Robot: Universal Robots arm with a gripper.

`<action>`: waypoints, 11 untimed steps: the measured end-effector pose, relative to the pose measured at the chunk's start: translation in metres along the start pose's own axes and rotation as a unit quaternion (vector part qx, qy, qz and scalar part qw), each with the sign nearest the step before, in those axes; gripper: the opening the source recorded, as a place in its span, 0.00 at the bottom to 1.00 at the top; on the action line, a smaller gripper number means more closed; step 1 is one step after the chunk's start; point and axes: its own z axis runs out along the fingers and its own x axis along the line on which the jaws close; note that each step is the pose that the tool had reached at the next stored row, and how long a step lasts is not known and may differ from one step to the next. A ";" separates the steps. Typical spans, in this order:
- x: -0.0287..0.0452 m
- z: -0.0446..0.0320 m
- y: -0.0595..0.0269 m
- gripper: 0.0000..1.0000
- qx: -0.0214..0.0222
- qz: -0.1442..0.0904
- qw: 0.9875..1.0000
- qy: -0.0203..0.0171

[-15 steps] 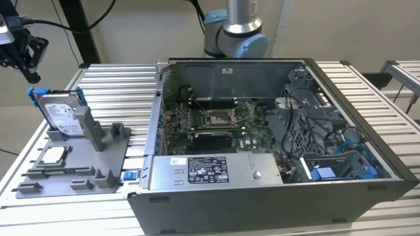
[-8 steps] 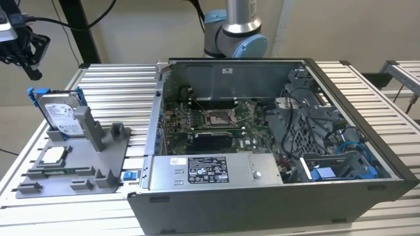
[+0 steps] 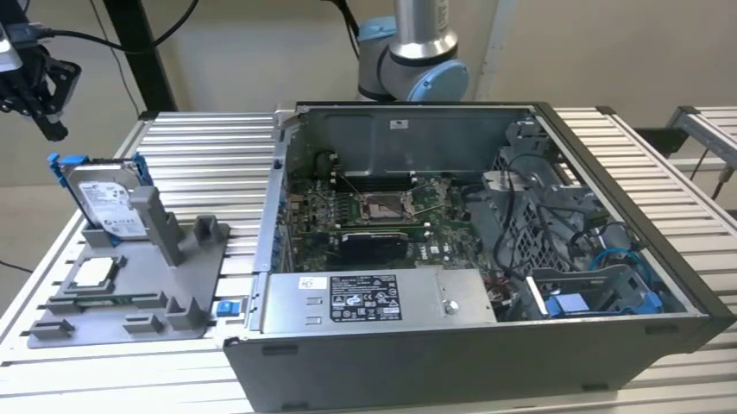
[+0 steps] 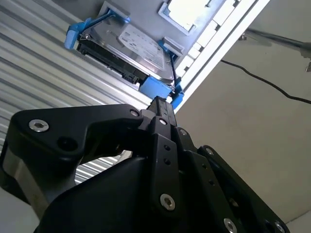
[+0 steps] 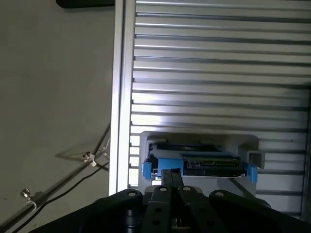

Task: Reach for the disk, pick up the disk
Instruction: 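Pick up the disk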

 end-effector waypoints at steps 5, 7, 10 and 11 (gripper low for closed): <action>0.0002 0.0000 0.0002 0.00 0.000 0.000 1.000 0.000; 0.0002 0.0000 0.0002 0.00 0.000 0.000 1.000 0.000; 0.0002 0.0001 0.0002 0.00 0.000 0.000 1.000 0.000; 0.0002 0.0001 0.0002 0.00 0.000 0.000 1.000 0.000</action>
